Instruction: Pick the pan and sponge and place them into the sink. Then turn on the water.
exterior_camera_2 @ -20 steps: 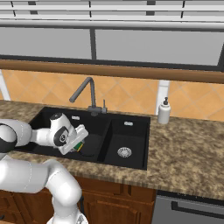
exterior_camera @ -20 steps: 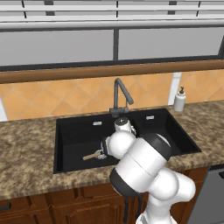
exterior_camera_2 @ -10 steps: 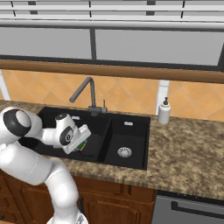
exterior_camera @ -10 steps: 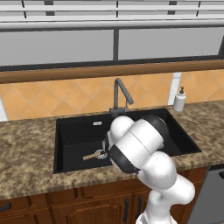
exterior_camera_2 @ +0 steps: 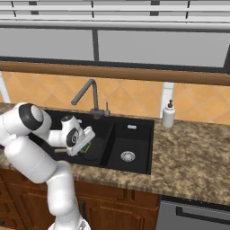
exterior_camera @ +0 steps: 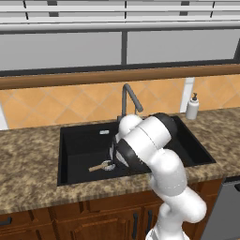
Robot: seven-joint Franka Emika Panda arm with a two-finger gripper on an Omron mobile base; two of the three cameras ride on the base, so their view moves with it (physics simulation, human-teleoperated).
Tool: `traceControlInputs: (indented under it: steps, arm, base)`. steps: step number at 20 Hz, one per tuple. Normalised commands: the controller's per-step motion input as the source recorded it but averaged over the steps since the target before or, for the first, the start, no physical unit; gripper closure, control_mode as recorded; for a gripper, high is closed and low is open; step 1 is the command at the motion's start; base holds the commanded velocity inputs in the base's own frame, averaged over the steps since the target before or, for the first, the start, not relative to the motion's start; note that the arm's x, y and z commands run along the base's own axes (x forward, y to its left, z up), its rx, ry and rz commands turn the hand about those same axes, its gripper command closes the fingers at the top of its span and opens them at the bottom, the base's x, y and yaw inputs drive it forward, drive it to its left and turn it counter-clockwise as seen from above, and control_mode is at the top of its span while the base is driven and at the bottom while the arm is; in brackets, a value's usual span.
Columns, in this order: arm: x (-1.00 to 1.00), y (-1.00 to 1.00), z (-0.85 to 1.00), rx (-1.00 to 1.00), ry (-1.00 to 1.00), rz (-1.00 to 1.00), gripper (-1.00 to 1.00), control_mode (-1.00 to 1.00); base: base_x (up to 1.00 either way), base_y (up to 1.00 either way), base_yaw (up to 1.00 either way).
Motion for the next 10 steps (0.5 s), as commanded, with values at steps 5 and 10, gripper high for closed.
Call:
traceControlInputs:
  steps: [5,10]
  arm:
    - [0.69,0.86,-0.04,-0.06,0.0,-0.35,1.0,-1.0]
    - [0.68,0.82,-0.14,-0.09,0.01,-0.31,1.0,-1.0]
  base:
    - [0.0,0.0,0.0]
    - [0.0,0.0,0.0]
